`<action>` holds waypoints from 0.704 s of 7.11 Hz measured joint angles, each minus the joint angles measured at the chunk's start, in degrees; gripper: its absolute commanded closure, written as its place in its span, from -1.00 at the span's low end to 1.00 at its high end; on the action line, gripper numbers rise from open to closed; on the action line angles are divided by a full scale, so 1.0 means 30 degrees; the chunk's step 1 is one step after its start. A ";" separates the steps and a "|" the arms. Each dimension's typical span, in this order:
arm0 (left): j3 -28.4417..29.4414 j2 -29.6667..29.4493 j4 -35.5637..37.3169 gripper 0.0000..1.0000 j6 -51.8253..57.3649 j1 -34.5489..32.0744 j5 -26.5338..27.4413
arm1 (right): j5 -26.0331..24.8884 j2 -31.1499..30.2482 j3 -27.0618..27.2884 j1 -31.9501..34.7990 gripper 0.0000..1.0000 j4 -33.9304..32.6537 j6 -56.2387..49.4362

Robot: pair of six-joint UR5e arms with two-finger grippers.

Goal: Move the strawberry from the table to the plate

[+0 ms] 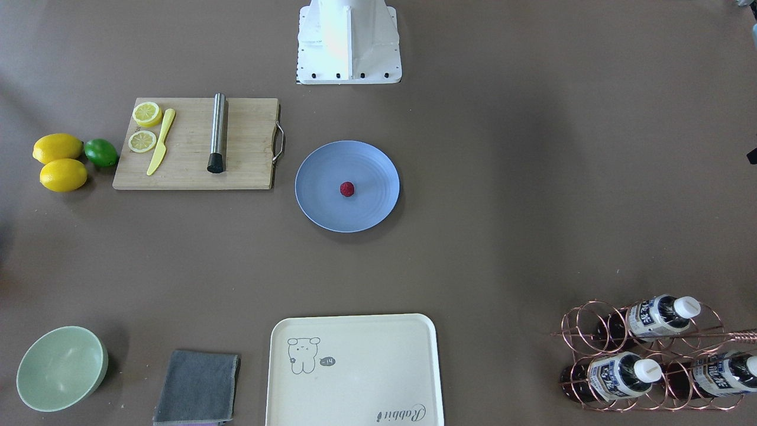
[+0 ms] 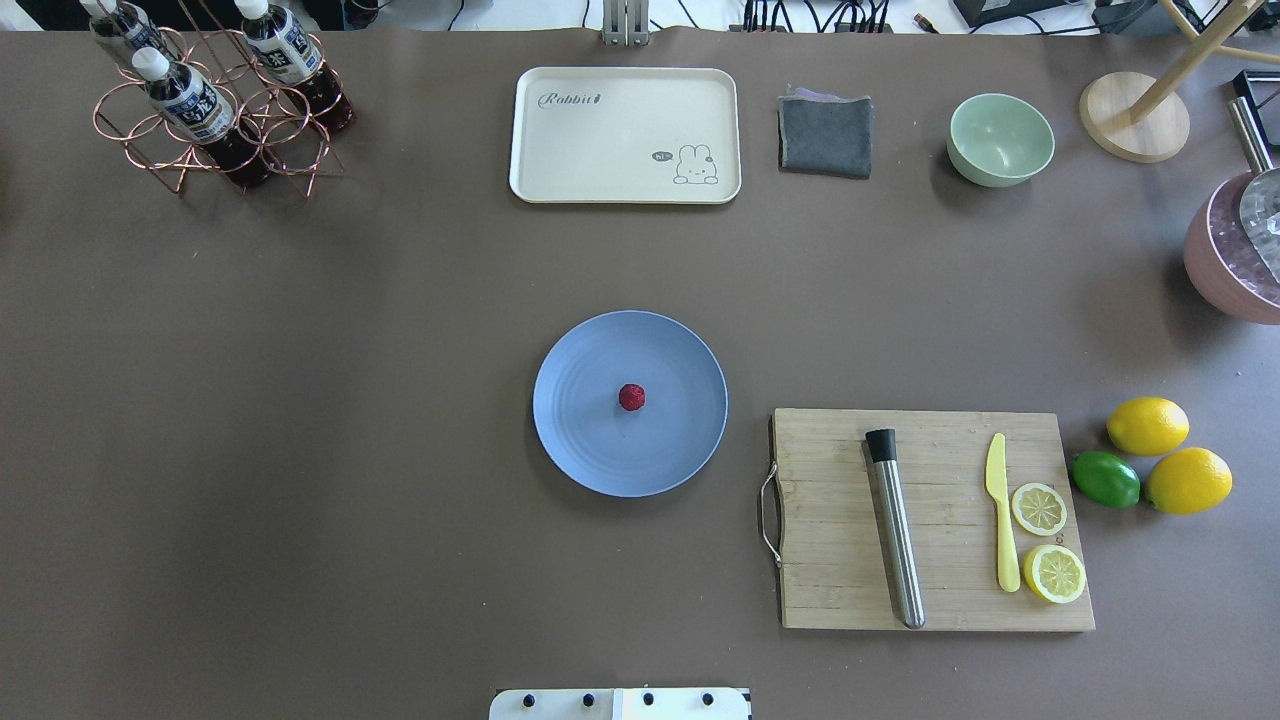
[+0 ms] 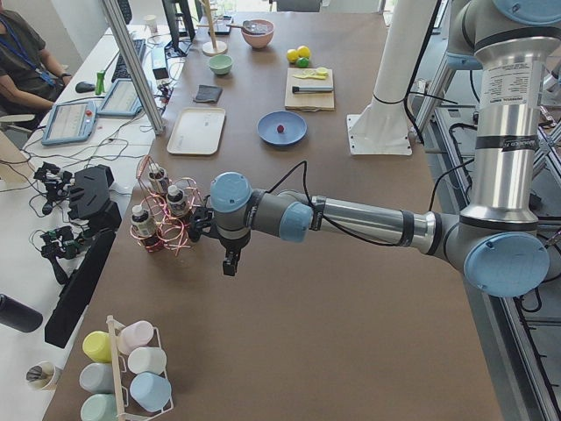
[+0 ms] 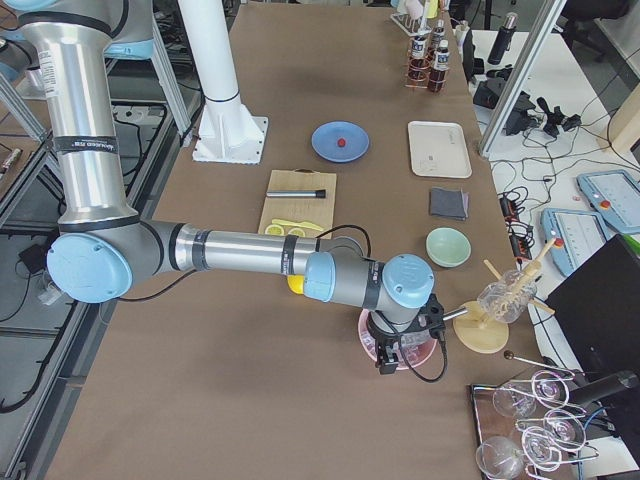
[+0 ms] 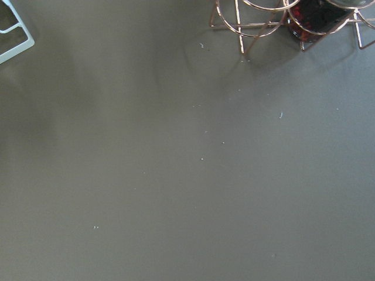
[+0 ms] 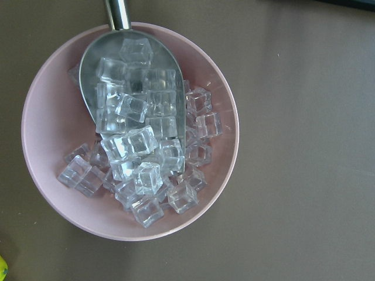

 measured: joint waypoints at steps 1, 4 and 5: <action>0.0042 -0.0115 0.1101 -0.94 0.1421 -0.0843 0.0442 | -0.0019 0.0000 0.0023 0.0007 -1.00 -0.0005 -0.0004; -0.0373 -0.0207 0.2071 -0.94 0.2096 -0.1383 0.2208 | 0.0015 -0.0001 0.0094 0.0021 -1.00 -0.0027 0.0002; -0.0437 -0.0152 0.2068 -0.94 0.2106 -0.1389 0.2324 | 0.0038 -0.0048 0.0120 0.0020 -1.00 -0.0028 -0.0010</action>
